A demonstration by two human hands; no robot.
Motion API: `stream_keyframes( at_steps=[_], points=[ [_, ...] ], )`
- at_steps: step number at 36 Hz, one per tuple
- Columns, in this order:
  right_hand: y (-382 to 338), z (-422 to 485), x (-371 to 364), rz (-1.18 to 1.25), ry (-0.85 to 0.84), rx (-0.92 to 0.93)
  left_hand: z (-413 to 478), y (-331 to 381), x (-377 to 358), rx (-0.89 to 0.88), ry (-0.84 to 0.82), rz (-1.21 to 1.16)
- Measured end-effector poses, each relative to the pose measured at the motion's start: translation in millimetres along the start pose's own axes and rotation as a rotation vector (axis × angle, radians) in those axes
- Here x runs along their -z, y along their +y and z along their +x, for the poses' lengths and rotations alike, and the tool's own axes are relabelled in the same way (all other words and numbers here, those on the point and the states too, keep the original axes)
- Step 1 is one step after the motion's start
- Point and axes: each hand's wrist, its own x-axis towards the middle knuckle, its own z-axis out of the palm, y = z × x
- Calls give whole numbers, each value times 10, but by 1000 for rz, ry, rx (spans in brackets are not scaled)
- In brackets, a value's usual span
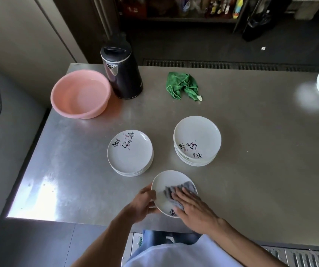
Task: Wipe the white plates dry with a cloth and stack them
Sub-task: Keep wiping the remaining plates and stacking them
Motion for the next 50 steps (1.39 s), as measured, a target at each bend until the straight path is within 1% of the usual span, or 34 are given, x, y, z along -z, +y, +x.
stream_keyframes(
  at_steps=[2, 4, 5, 6, 8, 10, 11, 12, 13, 14, 15, 16, 17, 19, 22, 24, 27, 28, 29, 31, 33, 35, 37, 39, 40, 41, 43, 45, 46, 47, 48, 50],
  points=[
    [-56, 141, 52, 95, -14, -159, -19, 14, -79, -4, -14, 34],
    [-118, 290, 97, 284, -39, -324, -43, 28, -180, -11, -39, 76],
    [-151, 342, 100, 374, -33, -358, -51, 30, -225, -17, -49, 90],
    [-203, 358, 103, 465, -5, -352, -58, 30, -263, -24, -57, 98],
    [-315, 335, 138, 600, 26, -250, -59, 20, -302, -46, -62, 104],
    [-321, 277, 129, 585, 15, -133, -53, -4, -282, -60, -51, 101],
    [-273, 261, 143, 522, -3, -127, -54, -13, -264, -59, -40, 92],
    [-201, 252, 126, 437, -30, -162, -56, -25, -245, -54, -32, 76],
    [-134, 242, 113, 346, -20, -234, -54, -33, -229, -51, -29, 62],
    [-105, 231, 117, 290, 50, -326, -52, -34, -219, -52, -32, 57],
    [-112, 236, 153, 234, 74, -399, -48, -34, -215, -57, -38, 59],
    [-122, 246, 123, 141, 122, -417, -39, -37, -216, -65, -40, 61],
    [-134, 253, 81, 137, 88, -396, -25, -41, -220, -75, -32, 60],
    [-142, 274, -14, 223, -18, -357, 5, -69, -239, -98, 20, 21],
    [-142, 286, -1, 186, 12, -442, 69, -168, -235, -93, 150, -140],
    [-164, 302, 51, 306, -3, -437, 73, -205, -254, -85, 195, -187],
    [-256, 307, 108, 653, 42, -384, 67, -193, -301, -122, 239, -153],
    [-293, 311, 133, 735, 50, -360, 69, -177, -313, -138, 258, -146],
    [-334, 316, 142, 758, 48, -322, 78, -165, -318, -153, 265, -139],
    [-382, 344, 113, 724, 24, -236, 95, -146, -329, -179, 233, -122],
    [-377, 390, 94, 682, 8, -205, 92, -146, -315, -193, 209, -142],
    [-304, 433, 40, 546, 2, -195, 85, -168, -268, -196, 188, -168],
    [-189, 473, -15, 313, 14, -254, 68, -185, -223, -207, 129, -154],
    [-123, 516, 18, 199, 7, -414, 46, -196, -214, -212, 91, -125],
    [-117, 537, 28, 184, 1, -454, 30, -188, -228, -210, 88, -116],
    [-130, 552, 18, 182, -14, -441, 10, -174, -248, -212, 87, -103],
    [-194, 551, -11, 287, -37, -306, -8, -141, -284, -224, 90, -57],
    [-266, 504, -30, 412, -20, -157, -7, -132, -289, -226, 106, -34],
    [-270, 486, -31, 424, -24, -125, -1, -137, -277, -219, 110, -36],
    [-241, 487, -29, 400, -34, -128, -3, -142, -262, -212, 112, -41],
    [-195, 495, -30, 333, -42, -168, -10, -153, -252, -205, 117, -56],
    [-112, 522, -17, 161, -45, -333, -14, -183, -236, -186, 144, -137]
  ],
)
